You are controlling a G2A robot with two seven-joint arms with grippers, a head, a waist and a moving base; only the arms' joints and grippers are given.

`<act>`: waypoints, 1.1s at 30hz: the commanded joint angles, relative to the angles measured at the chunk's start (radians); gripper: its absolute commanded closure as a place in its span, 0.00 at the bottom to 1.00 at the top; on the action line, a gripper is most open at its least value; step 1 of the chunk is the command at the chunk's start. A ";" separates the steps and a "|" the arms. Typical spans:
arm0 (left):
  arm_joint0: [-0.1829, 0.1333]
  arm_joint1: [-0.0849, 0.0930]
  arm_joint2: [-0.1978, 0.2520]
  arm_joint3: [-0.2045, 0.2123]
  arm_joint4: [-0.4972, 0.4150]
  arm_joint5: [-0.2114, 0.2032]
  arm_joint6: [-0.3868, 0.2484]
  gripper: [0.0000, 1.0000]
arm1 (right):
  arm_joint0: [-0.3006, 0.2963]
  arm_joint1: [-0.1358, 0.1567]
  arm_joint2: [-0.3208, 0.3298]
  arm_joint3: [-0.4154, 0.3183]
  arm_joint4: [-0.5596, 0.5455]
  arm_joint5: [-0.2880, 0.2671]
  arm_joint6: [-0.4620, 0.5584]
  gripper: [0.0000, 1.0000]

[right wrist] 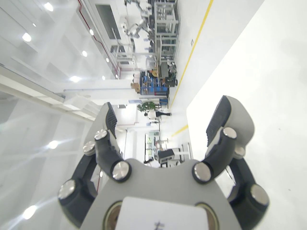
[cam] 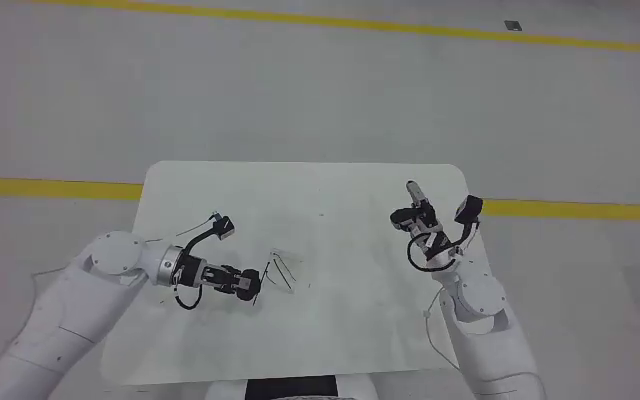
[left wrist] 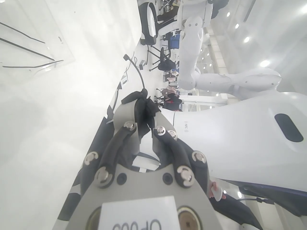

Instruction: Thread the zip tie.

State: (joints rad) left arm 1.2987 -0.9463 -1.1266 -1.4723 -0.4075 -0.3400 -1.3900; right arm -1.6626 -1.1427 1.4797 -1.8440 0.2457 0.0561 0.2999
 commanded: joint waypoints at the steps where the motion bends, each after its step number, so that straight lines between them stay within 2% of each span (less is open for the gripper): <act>1: 0.000 0.000 0.000 0.000 0.000 0.000 0.000 1.00 | 0.010 0.000 -0.030 0.001 -0.039 0.012 0.039 0.00; 4: 0.000 0.000 0.000 0.000 0.000 0.000 0.000 1.00 | 0.012 0.001 -0.054 -0.002 -0.051 0.012 0.088 0.00; 6: 0.000 0.000 0.000 0.000 0.000 0.000 0.000 1.00 | 0.006 0.002 -0.041 -0.010 -0.059 -0.033 0.093 0.00; 13: 0.000 0.000 0.000 0.000 0.000 0.000 0.000 1.00 | 0.006 0.002 -0.041 -0.010 -0.059 -0.033 0.093 0.00; 19: 0.000 0.000 0.000 0.000 0.000 0.000 0.000 1.00 | 0.057 0.006 -0.122 0.006 -0.156 0.001 0.240 0.00; 24: 0.000 0.000 0.000 0.000 0.000 0.000 0.000 1.00 | 0.099 0.002 -0.193 0.034 -0.205 0.014 0.286 0.00; 26: 0.000 0.000 0.000 0.000 0.000 0.000 0.000 1.00 | 0.106 0.001 -0.204 0.039 -0.200 0.014 0.299 0.00; 28: 0.000 0.000 0.000 0.000 0.000 0.000 0.000 1.00 | 0.107 0.003 -0.198 0.038 -0.184 -0.011 0.317 0.00; 33: 0.000 0.000 0.000 0.000 0.000 0.000 0.000 1.00 | 0.107 0.003 -0.198 0.038 -0.184 -0.011 0.317 0.00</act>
State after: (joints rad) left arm 1.2987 -0.9463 -1.1266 -1.4723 -0.4075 -0.3400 -1.3900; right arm -1.5554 -1.1402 1.2815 -1.8055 0.0614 0.0449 0.6168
